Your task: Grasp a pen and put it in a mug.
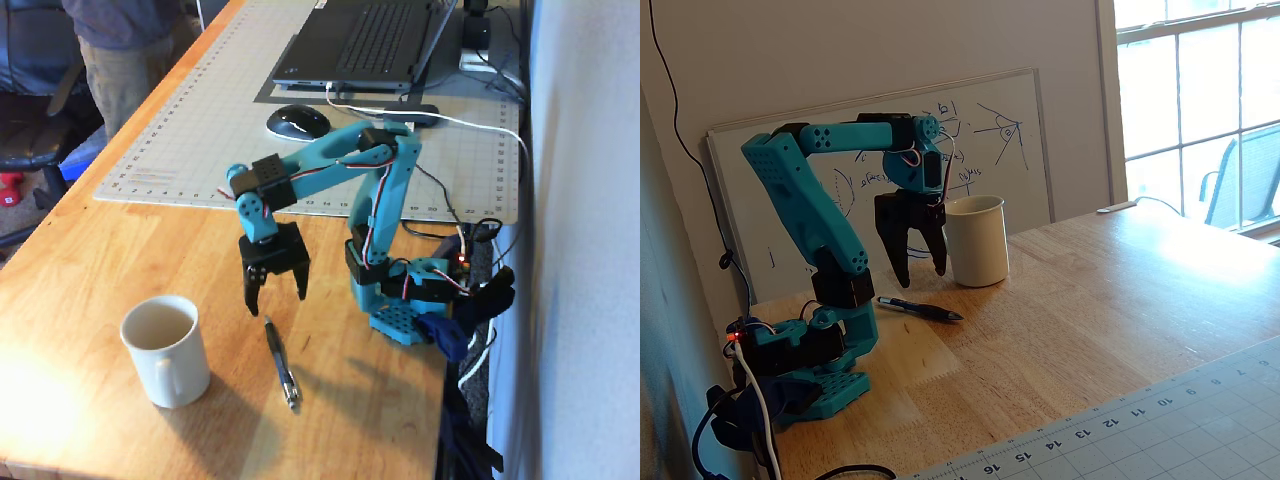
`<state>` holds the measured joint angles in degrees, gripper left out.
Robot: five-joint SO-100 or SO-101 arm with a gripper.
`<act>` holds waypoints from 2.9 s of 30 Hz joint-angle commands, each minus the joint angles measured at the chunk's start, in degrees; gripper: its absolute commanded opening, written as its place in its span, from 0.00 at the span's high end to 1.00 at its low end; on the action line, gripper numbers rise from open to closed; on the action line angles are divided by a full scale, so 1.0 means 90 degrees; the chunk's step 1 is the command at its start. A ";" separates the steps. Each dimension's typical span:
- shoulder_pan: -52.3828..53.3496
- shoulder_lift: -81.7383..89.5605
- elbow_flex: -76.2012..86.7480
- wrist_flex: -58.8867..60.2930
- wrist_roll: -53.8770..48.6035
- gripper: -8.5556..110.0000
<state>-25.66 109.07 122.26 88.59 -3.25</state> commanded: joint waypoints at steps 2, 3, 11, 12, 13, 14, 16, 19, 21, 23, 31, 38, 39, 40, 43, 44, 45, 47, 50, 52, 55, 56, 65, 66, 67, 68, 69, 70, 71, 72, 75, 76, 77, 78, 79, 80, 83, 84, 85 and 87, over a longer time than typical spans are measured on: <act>-0.0156 0.0010 -0.0195 0.0000 -0.0078 0.68; -0.0176 0.0010 -0.0010 -0.0156 -0.0078 0.67; -0.0254 0.0078 0.1260 -0.2617 -0.0068 0.68; -0.0293 0.0078 0.1387 -0.2822 -0.0068 0.68; -0.0332 0.0078 0.1504 -0.2959 -0.0068 0.68; -0.0371 0.0078 0.1602 -0.3076 -0.0068 0.68; -0.0420 0.0029 0.1758 -0.3232 -0.0068 0.68; -0.0439 0.0010 0.1934 -0.3291 -0.0068 0.68; -0.0459 0.0010 0.2090 -0.3291 -0.0068 0.68; -0.0557 0.0010 0.2256 -0.3301 -0.0068 0.68; -0.0703 0.0010 0.2432 -0.3311 -0.0068 0.68; -0.0811 0.0010 0.2451 -0.3271 -0.0068 0.68; -0.0811 0.0010 0.2451 -0.3252 -0.0068 0.68; -0.0811 0.0010 0.2451 -0.3252 -0.0068 0.68; -0.0811 0.0010 0.2451 -0.3242 -0.0068 0.70; -0.0811 0.0010 0.2451 -0.3242 -0.0068 0.72; -0.0811 0.0010 0.2451 -0.3262 -0.0068 0.74; -0.0811 0.0010 0.2451 -0.3311 -0.0049 0.78; -0.0811 0.0010 0.2451 -0.3311 -0.0029 0.85; -0.0811 0.0010 0.2451 -0.3311 -0.0020 0.89; -0.0811 0.0010 0.2451 -0.3311 -0.0059 0.91; -0.0811 0.0010 0.2451 -0.3311 -0.0068 0.91; -0.0771 0.0127 0.2363 -0.3320 0.0020 0.91; -0.0752 0.0156 0.2344 -0.3320 0.0020 0.91; -0.0752 0.0234 0.2344 -0.3320 0.0020 0.91; -0.0742 0.0371 0.2344 -0.3320 0.0020 0.91; -0.0732 0.0518 0.2344 -0.3320 -0.0010 0.91; -0.0732 0.0654 0.2344 -0.3320 -0.0059 0.91; -0.0742 0.0811 0.2344 -0.3320 -0.0059 0.91; -0.0742 0.0977 0.2334 -0.3320 -0.0059 0.91; -0.0732 0.1602 0.2334 -0.3320 -0.0068 0.91; -0.0732 0.1836 0.2334 -0.3320 -0.0068 0.91; -0.0723 0.2061 0.2334 -0.3320 -0.0068 0.91; -0.0723 0.2285 0.2334 -0.3320 -0.0068 0.91; -0.0693 0.2520 0.2334 -0.3320 -0.0068 0.91; -0.0635 0.2734 0.2334 -0.3320 -0.0068 0.91; -0.0303 0.3437 0.2344 -0.3320 -0.0068 0.91; -0.0186 0.3643 0.2344 -0.3320 -0.0068 0.91; -0.0078 0.3838 0.2344 -0.3320 -0.0068 0.91; 0.0078 0.4189 0.2344 -0.3320 -0.0068 0.91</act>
<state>-27.33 140.01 144.76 59.33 -3.25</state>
